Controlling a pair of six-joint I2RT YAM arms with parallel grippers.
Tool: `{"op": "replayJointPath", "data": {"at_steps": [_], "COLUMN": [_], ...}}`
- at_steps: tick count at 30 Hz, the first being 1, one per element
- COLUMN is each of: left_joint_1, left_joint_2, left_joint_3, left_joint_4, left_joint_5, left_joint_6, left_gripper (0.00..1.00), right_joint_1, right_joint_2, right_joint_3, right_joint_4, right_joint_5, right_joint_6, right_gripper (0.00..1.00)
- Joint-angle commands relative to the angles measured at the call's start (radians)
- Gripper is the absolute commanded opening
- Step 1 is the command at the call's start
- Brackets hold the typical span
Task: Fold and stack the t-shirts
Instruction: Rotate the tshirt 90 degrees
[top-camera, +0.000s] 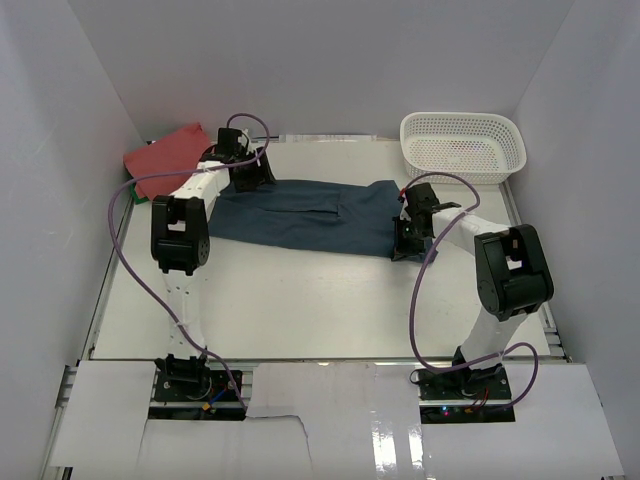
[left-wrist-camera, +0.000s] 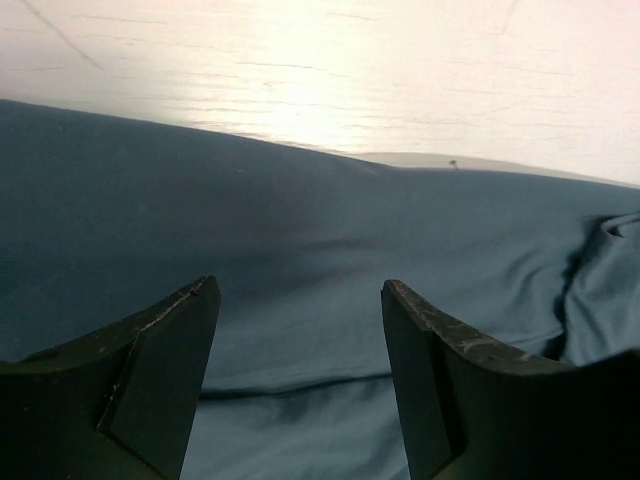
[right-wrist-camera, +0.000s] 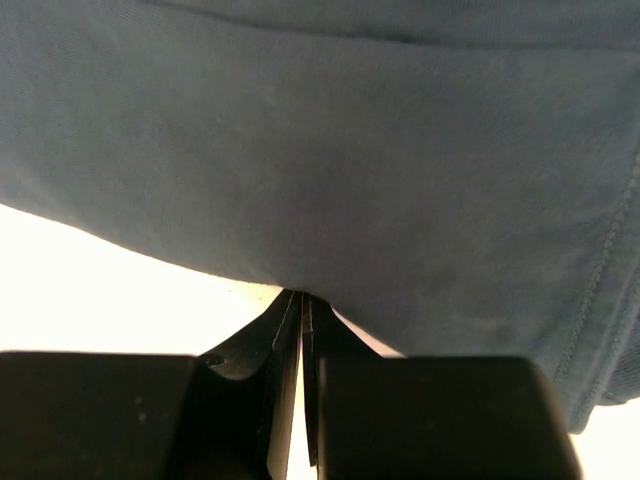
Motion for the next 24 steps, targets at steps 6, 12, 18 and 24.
{"op": "replayJointPath", "data": {"at_steps": [6,12,18,24], "left_joint_1": [0.004,0.005,0.010,0.013], "left_joint_2": [0.025,0.029,0.008,-0.055], "left_joint_3": [-0.015,-0.062,-0.139,-0.255], "left_joint_4": [0.003,-0.006,0.014,0.009], "left_joint_5": [-0.093,-0.156,-0.185,-0.220], "left_joint_6": [0.020,0.006,0.000,-0.030], "left_gripper": [0.77,0.77,0.77,0.77], "right_joint_1": [-0.004,-0.014,-0.026,-0.044], "right_joint_2": [0.016,0.033,0.040,0.077], "right_joint_3": [0.030,0.064,0.088,0.111], "right_joint_4": [0.000,-0.023,-0.038,-0.046], "right_joint_5": [0.038,0.049,0.060,0.066], "right_joint_6": [-0.002,-0.014,-0.019,-0.034], "right_gripper": [0.09,0.09,0.09,0.10]}}
